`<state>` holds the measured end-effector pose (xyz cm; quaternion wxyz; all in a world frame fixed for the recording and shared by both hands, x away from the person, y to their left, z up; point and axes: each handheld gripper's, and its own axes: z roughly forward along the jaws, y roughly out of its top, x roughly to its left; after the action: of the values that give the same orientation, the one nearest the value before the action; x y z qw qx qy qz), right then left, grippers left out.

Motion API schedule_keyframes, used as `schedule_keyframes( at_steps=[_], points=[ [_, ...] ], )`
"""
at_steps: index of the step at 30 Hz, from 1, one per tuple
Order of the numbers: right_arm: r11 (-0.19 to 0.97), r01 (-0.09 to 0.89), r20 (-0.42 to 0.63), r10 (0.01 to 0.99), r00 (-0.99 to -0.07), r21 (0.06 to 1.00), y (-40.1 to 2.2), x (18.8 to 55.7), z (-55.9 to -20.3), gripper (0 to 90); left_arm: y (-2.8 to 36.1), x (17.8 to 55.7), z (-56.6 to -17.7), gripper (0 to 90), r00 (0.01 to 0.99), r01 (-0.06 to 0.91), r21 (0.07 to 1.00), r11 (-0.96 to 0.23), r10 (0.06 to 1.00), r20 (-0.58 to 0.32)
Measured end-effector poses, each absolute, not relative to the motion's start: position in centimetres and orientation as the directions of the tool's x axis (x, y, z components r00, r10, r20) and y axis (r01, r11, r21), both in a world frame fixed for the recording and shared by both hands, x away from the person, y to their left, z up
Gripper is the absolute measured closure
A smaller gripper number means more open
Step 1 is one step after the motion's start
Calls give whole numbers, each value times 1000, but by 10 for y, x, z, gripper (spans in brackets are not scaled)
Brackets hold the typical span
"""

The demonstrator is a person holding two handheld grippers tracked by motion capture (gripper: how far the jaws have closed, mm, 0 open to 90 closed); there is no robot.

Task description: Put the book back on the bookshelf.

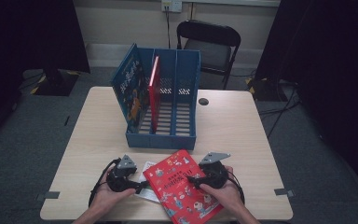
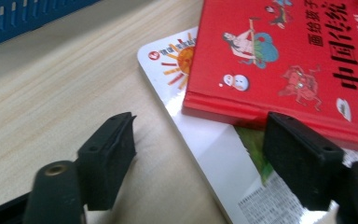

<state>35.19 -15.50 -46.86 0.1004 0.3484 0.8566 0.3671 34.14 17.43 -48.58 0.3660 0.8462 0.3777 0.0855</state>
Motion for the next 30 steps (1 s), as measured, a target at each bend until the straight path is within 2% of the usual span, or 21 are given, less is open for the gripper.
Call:
schedule_keyframes(
  at_steps=[4,6,9,14,19,23,30],
  points=[
    [483,530,83,680,-729,697,-160,346,-468,295,169,347,-484,238,689,566,689,-453,718,-94],
    [481,534,85,683,-726,696,-162,341,-468,297,168,349,-484,209,679,572,684,-453,730,-84],
    [475,536,84,689,-720,698,-162,331,-468,294,169,348,-481,272,684,567,686,-455,725,-85],
    [474,533,86,685,-723,701,-162,327,-468,285,171,337,-468,304,727,540,733,-414,668,-158],
    [468,535,98,682,-725,704,-161,330,-470,248,164,334,-475,304,730,602,696,-390,621,-284],
    [464,535,99,683,-724,706,-159,331,-471,227,159,335,-476,303,734,607,692,-391,610,-299],
    [444,558,145,678,-721,701,-163,338,-475,181,146,339,-478,270,746,582,695,-422,617,-250]
  ],
)
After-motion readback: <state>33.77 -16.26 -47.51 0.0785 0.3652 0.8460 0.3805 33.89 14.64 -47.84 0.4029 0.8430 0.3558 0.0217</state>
